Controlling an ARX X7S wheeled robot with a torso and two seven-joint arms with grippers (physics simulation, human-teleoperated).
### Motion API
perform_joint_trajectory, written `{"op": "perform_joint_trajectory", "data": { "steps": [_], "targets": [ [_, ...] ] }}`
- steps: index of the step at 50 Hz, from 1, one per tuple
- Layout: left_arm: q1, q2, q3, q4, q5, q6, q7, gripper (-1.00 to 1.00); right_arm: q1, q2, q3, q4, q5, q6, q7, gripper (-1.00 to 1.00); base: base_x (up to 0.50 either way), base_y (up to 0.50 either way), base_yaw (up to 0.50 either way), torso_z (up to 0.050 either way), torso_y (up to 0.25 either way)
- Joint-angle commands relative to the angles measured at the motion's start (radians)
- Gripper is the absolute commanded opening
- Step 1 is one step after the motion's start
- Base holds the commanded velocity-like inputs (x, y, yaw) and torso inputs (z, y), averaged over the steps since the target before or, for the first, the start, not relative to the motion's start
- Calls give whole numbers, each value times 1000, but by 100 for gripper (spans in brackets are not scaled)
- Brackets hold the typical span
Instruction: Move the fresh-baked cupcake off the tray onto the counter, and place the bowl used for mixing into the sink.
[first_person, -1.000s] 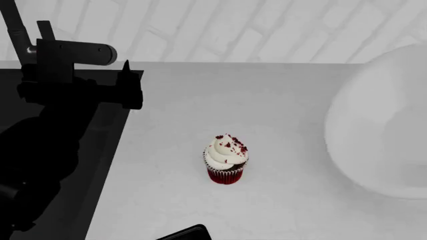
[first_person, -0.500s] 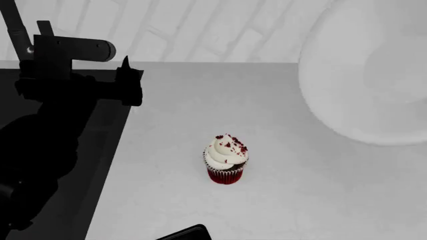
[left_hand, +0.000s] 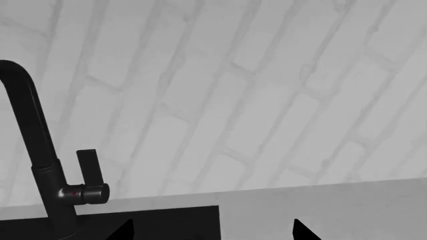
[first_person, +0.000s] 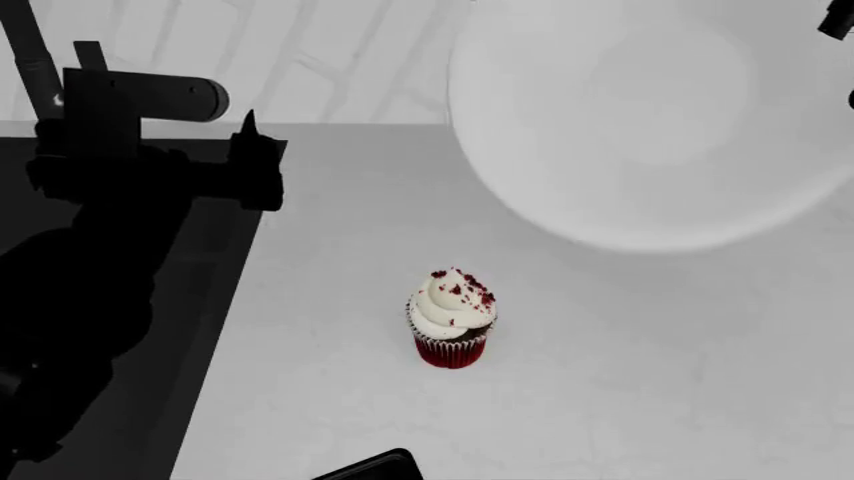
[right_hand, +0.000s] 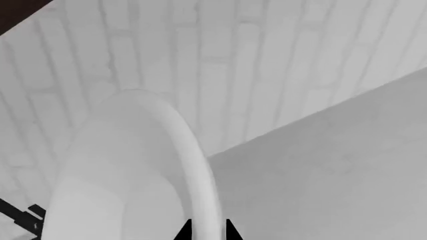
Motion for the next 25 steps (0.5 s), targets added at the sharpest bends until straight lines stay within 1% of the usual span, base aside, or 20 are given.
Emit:
{"op": "perform_joint_trajectory", "data": {
  "steps": [1, 3, 4, 6, 8, 9, 25],
  "targets": [
    [-3, -2, 1, 3, -4, -3, -1, 100, -54, -36, 14, -63, 35, -54, 36, -100, 0, 0, 0, 0, 0],
    [-3, -2, 2, 5, -4, -4, -2, 100, -72, -37, 14, -74, 5, -51, -15, -100, 0, 0, 0, 0, 0],
    [-3, -2, 2, 4, -4, -4, -2, 100, -78, -35, 11, -76, -2, -57, -2, -100, 0, 0, 0, 0, 0],
    [-5, -2, 3, 2, -4, -3, -2, 100, -87, -29, 12, -92, -30, -59, -25, -100, 0, 0, 0, 0, 0],
    [-7, 0, 4, -1, -4, -2, -1, 100, -92, -27, 10, -105, -32, -61, -17, -100, 0, 0, 0, 0, 0],
    [-7, 0, 4, -1, -4, -1, -1, 100, -77, -28, -7, -99, -29, -25, -13, -100, 0, 0, 0, 0, 0],
    [-8, 1, 8, -5, -6, 1, -1, 100, -91, -22, -2, -123, -34, -43, 4, -100, 0, 0, 0, 0, 0]
  ]
}}
